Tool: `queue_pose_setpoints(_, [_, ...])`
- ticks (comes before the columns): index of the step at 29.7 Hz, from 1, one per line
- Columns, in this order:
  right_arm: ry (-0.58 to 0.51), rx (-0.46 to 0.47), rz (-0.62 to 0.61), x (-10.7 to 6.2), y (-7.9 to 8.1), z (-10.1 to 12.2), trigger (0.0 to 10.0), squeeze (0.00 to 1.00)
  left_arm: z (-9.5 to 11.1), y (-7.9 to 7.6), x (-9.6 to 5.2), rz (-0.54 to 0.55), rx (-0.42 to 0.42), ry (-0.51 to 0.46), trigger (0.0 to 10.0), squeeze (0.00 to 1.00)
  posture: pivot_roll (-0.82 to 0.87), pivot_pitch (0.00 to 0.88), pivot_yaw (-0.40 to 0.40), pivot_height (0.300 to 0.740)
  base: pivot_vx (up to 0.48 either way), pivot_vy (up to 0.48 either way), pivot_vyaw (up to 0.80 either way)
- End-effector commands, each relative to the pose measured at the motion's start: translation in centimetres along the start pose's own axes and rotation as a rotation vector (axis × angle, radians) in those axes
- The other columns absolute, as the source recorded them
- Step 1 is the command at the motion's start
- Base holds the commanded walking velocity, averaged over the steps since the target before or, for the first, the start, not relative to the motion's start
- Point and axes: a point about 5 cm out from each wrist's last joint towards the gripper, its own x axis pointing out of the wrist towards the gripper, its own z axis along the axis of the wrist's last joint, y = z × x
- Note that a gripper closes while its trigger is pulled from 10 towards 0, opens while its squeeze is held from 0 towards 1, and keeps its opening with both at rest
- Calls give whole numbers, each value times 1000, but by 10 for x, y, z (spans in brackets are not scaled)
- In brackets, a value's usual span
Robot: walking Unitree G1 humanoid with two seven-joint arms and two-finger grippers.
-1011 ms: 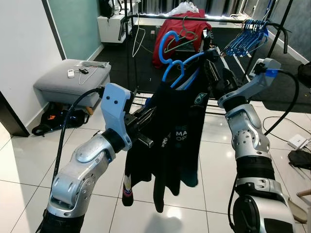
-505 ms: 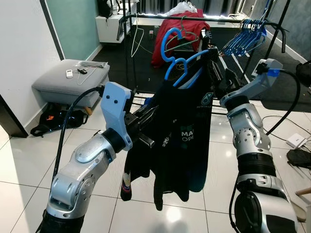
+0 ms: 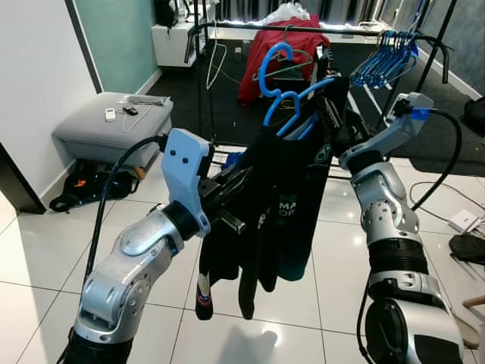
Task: Hang hanger
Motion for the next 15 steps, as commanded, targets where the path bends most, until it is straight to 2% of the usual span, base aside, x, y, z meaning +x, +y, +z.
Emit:
queue_pose_setpoints(1, [-6, 0, 16, 5, 5, 3, 0, 0, 9, -5, 1, -28, 8, -41, 10000, 0, -36, 33, -14, 740, 0, 0, 0])
queue_pose_setpoints(15, [-16, 3, 14, 6, 4, 5, 0, 0, 9, -4, 1, -23, 11, -44, 10000, 0, -35, 33, -14, 740, 0, 0, 0])
